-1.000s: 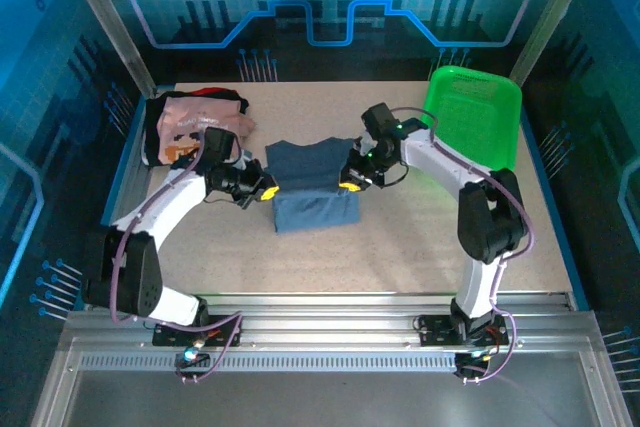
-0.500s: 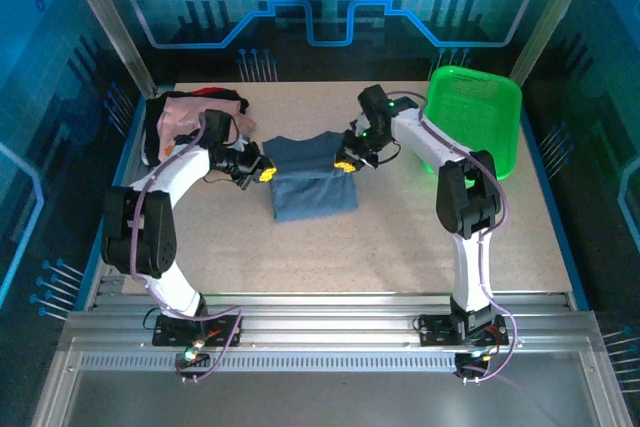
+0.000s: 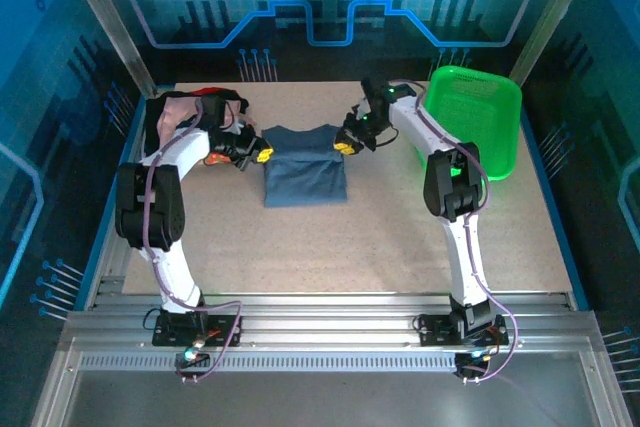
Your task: Fold and stack the t-shirts
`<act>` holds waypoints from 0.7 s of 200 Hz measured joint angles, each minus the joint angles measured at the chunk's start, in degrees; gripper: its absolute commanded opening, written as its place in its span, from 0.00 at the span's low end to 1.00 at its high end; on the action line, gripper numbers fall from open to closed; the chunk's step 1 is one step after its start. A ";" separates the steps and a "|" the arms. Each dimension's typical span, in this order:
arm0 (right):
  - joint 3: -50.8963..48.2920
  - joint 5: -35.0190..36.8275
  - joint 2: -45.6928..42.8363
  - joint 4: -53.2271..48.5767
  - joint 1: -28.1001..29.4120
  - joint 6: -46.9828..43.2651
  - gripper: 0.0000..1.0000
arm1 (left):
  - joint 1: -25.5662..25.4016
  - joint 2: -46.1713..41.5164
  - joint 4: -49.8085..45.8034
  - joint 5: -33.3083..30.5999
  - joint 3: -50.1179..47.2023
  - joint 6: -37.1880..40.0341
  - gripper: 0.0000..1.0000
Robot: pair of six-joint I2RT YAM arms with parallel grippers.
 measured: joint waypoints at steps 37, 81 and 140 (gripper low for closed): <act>4.15 -0.87 2.19 0.35 -0.39 2.14 0.13 | 1.84 2.36 4.09 1.05 0.26 -1.77 0.00; 7.26 -1.97 6.64 3.21 -0.46 5.68 0.10 | 2.32 8.00 6.01 2.51 4.72 -3.19 0.00; 9.70 -1.36 9.94 6.99 -0.94 8.26 0.52 | 3.08 14.19 9.66 4.48 11.78 -6.71 0.00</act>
